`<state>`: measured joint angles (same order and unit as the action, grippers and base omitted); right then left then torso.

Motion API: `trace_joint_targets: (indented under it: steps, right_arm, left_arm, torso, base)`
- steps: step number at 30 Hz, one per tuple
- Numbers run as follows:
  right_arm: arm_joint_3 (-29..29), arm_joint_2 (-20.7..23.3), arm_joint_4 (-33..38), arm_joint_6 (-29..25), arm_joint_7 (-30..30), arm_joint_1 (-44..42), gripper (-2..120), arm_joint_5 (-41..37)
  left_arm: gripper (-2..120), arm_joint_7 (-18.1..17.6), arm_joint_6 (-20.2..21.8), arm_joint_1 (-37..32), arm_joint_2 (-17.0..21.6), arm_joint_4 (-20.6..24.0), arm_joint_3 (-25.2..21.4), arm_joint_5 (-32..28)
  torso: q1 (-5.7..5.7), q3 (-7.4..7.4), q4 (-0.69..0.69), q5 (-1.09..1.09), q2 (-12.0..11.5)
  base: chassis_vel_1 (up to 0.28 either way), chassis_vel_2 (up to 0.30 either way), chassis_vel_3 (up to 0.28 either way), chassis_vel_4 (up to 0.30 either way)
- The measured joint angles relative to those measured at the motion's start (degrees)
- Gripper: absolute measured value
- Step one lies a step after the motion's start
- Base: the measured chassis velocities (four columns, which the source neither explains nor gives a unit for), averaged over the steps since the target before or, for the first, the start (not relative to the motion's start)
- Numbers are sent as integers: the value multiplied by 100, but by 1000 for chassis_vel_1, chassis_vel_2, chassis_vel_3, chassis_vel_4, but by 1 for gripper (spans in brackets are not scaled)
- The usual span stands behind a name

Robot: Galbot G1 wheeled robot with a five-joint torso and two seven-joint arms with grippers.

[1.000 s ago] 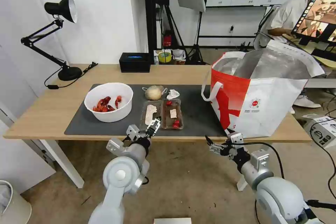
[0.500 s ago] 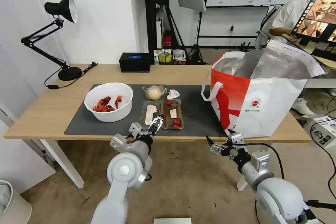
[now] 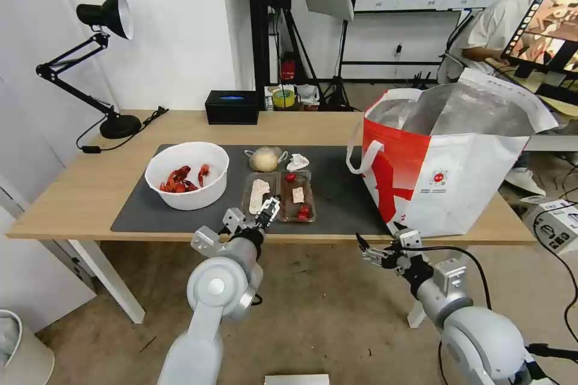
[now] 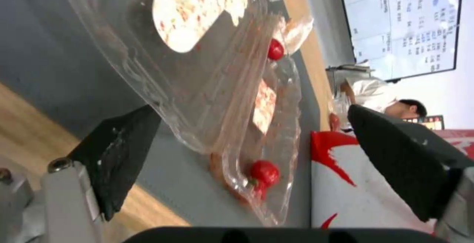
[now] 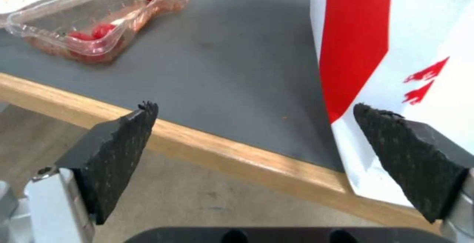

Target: Pick up the trash from the table and place it into the takeout bag.

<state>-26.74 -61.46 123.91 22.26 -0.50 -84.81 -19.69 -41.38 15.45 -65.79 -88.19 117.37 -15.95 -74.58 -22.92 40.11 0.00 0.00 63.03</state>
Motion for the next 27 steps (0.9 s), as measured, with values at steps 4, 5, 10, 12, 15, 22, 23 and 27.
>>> trace_joint_targets:
  steps: [4, 5, 10, 12, 15, 22, 23, 27]
  right_arm:
    - [16, -16, -19, -9, 4, 0, 100, 17]
    - [20, -22, -28, -15, 6, 0, 100, 24]
    - [42, -41, -60, -37, 10, -2, 100, 56]
    - [51, -47, -69, -42, 10, 2, 100, 63]
    - [61, -54, -82, -45, 10, 9, 100, 69]
    - [91, -69, -101, -53, 10, 15, 100, 96]
    - [92, -69, -101, -54, 10, 14, 100, 97]
    - [89, -60, -94, -55, 10, 2, 100, 101]
  left_arm:
    - [100, 103, -64, 37, 22, 4, -19, 5]
    - [100, 130, -77, 45, 25, 16, -26, 6]
    - [100, 203, -118, 98, 69, 29, -47, 13]
    - [100, 220, -129, 142, 113, 29, -61, 12]
    - [100, 231, -145, 204, 164, 36, -96, -17]
    - [100, 242, -156, 288, 223, 147, -138, -129]
    - [100, 244, -156, 290, 225, 159, -134, -136]
    - [100, 257, -156, 291, 228, 195, -73, -146]
  torso:
    - [0, 0, 0, 0, 0]
    - [0, 0, 0, 0, 0]
    - [0, 0, 0, 0, 0]
    - [0, 0, 0, 0, 0]
    - [0, 0, 0, 0, 0]
    - [0, 0, 0, 0, 0]
    - [0, 0, 0, 0, 0]
    - [0, 0, 0, 0, 0]
  base:
    - [0, 0, 0, 0]
    - [0, 0, 0, 0]
    - [0, 0, 0, 0]
    - [0, 0, 0, 0]
    - [0, 0, 0, 0]
    - [0, 0, 0, 0]
    - [0, 0, 0, 0]
    - [0, 0, 0, 0]
